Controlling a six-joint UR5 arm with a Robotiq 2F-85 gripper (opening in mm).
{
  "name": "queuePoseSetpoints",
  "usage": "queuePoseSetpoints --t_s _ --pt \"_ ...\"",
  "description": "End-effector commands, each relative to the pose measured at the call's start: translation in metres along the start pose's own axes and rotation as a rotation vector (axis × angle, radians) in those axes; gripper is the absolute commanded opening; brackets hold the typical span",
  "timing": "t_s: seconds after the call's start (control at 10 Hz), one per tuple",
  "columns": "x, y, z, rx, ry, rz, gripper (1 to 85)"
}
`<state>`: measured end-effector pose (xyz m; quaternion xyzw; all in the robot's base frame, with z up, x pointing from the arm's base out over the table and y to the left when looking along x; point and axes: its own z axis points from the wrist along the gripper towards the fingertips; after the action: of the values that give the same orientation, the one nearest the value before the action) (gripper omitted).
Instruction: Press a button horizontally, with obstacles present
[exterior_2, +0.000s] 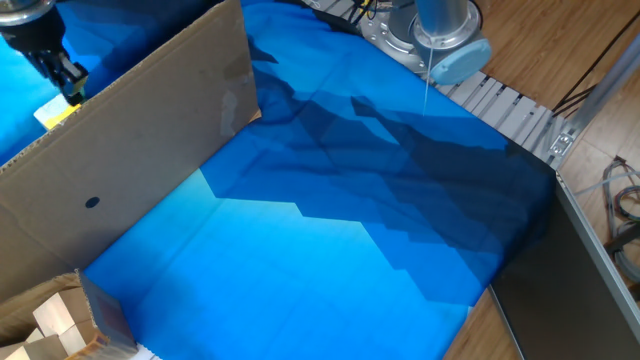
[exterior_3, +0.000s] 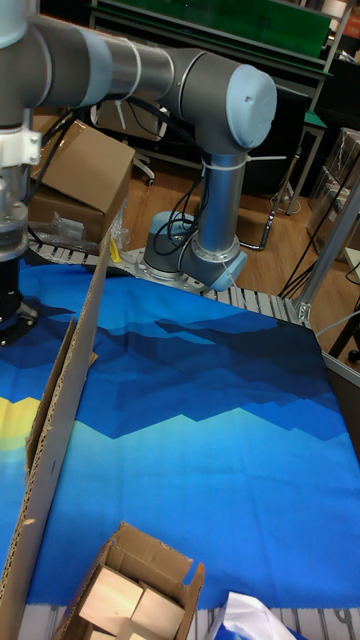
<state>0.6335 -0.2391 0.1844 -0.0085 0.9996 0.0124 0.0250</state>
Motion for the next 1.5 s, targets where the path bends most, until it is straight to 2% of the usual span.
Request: queuePoseSetpoints --t_s 0.0,0.1,0.2,0.3,0.4,0.6,0.8,0.9,1.0,1.1,1.2,1.3,1.4 --pt "0.001 0.005 -0.009 0.021 0.009 0.009 1.0" --pt "-0.008 -0.005 0.005 0.007 0.005 -0.015 1.0" --pt "-0.02 -0.01 0.027 -0.037 -0.014 -0.029 1.0" --pt "-0.029 -0.006 0.031 -0.064 -0.043 -0.047 1.0" --pt "-0.038 -0.003 0.03 -0.074 -0.08 -0.06 1.0" --pt "-0.057 -0.006 0.028 -0.056 -0.154 -0.084 1.0" --pt "-0.064 -0.009 0.027 -0.042 -0.181 -0.1 1.0" --pt "-0.066 -0.006 0.027 -0.054 -0.188 -0.104 1.0" --pt "-0.061 -0.007 0.028 -0.052 -0.168 -0.105 1.0" --pt "-0.049 -0.014 0.03 -0.025 -0.123 -0.1 1.0" --pt "-0.039 -0.015 0.026 -0.024 -0.087 -0.09 1.0" --pt "-0.02 -0.012 -0.009 -0.026 -0.053 -0.074 1.0" --pt "-0.009 -0.006 -0.035 -0.028 -0.027 -0.054 1.0"
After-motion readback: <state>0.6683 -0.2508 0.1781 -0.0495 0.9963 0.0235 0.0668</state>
